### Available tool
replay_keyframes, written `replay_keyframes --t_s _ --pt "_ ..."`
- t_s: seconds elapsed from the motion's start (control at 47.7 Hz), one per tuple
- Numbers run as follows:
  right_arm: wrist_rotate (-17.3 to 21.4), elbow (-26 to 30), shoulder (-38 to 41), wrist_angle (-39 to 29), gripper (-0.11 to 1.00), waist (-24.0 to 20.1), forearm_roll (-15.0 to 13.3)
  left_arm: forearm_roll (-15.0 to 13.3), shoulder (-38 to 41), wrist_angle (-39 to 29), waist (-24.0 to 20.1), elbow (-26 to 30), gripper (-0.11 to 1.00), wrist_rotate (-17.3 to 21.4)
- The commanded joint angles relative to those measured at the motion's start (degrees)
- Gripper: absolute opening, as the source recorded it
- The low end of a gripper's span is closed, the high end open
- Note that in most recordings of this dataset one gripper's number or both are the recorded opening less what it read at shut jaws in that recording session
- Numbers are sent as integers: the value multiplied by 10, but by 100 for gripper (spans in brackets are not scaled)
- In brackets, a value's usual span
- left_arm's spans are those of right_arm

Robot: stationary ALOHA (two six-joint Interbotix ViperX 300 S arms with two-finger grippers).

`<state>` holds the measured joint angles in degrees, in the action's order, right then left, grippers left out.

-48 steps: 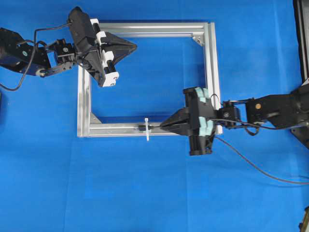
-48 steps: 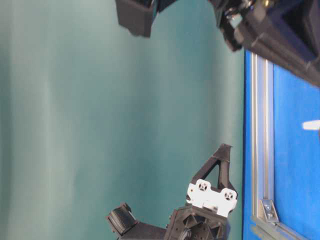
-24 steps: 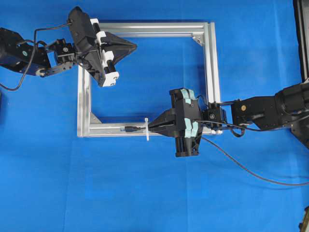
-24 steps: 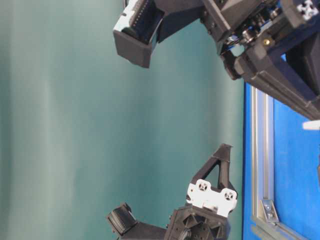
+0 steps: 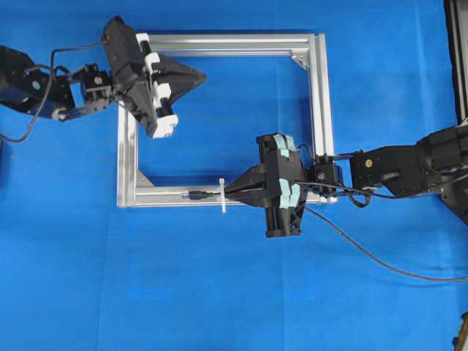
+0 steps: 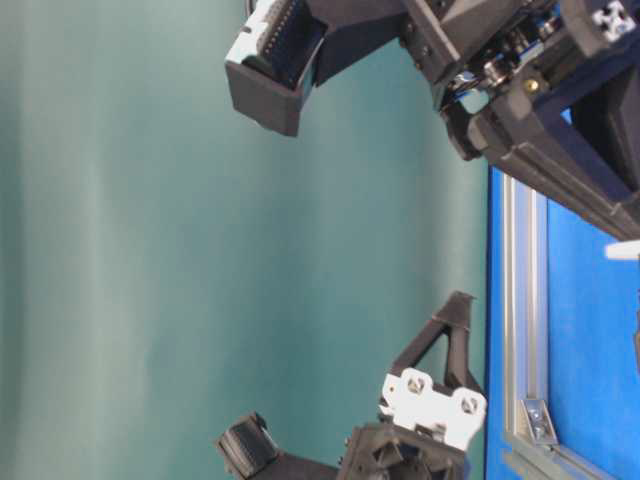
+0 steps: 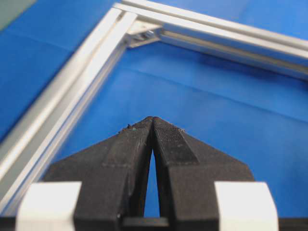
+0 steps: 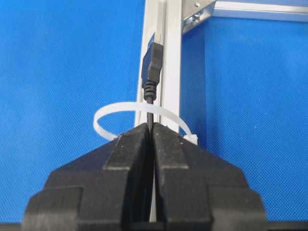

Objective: Insert the wire through the string loop located in the center.
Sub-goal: 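Move the left gripper toward the plug emerging from the loop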

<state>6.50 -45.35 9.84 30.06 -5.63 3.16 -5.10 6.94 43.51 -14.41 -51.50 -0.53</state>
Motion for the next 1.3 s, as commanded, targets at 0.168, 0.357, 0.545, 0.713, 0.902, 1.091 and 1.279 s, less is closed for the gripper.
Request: replay_keyframes --t_s 0.168,0.357,0.545,0.713,0.902,1.091,1.279 --pt "-5 8 -7 3 -3 -1 -2 2 -28 5 62 -17 0 -3" --pt "-5 7 -7 3 -3 -1 -3 2 -38 6 116 -23 0 -4" --pt "-5 7 -7 4 -3 -1 -3 2 -39 5 161 -22 0 -24" --pt "-5 8 -7 4 -3 -1 -3 2 -39 2 190 -23 0 -54" --pt "-5 8 -8 4 -3 -1 -3 2 -39 2 213 -21 0 -59" --pt "-5 8 -7 4 -3 -1 -3 2 -38 1 226 -18 0 -59" --pt "-6 8 -7 5 -3 -1 -4 2 -37 1 229 -18 0 -58"
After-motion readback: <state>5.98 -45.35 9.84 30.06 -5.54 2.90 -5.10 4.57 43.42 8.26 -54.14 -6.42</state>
